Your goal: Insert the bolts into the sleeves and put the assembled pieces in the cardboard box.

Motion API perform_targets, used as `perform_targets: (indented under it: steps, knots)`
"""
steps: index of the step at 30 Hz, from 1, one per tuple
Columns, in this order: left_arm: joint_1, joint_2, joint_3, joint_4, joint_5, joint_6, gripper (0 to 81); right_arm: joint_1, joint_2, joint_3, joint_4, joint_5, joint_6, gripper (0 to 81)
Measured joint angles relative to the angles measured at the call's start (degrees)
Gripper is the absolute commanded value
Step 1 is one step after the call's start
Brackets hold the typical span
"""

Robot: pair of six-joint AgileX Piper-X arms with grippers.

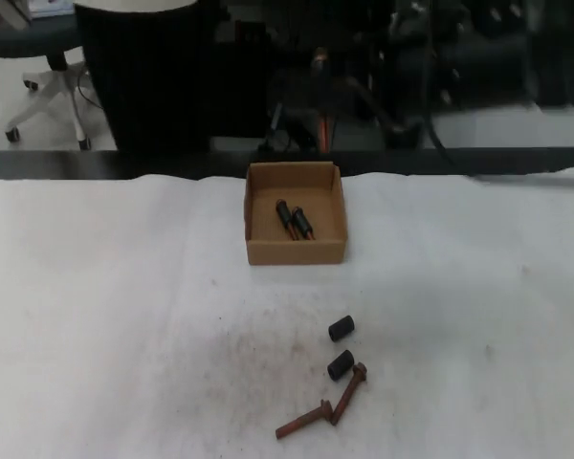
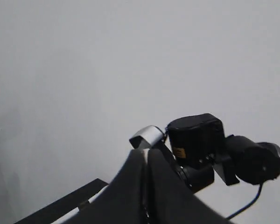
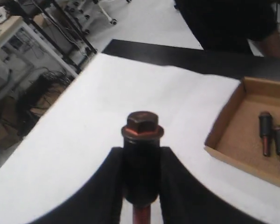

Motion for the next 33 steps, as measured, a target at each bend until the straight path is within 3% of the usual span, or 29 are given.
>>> perform_targets:
  steps: [20,33]
  knots:
    - [0.02,0.11,0.00,36.79,-3.86,15.18,0.3,-0.12,40.95,-40.53,20.06,7.38,-3.28,0.8]
    - [0.02,0.11,0.00,38.29,-3.86,17.60,0.3,-0.12,49.86,-45.48,22.67,8.14,-3.28,0.8]
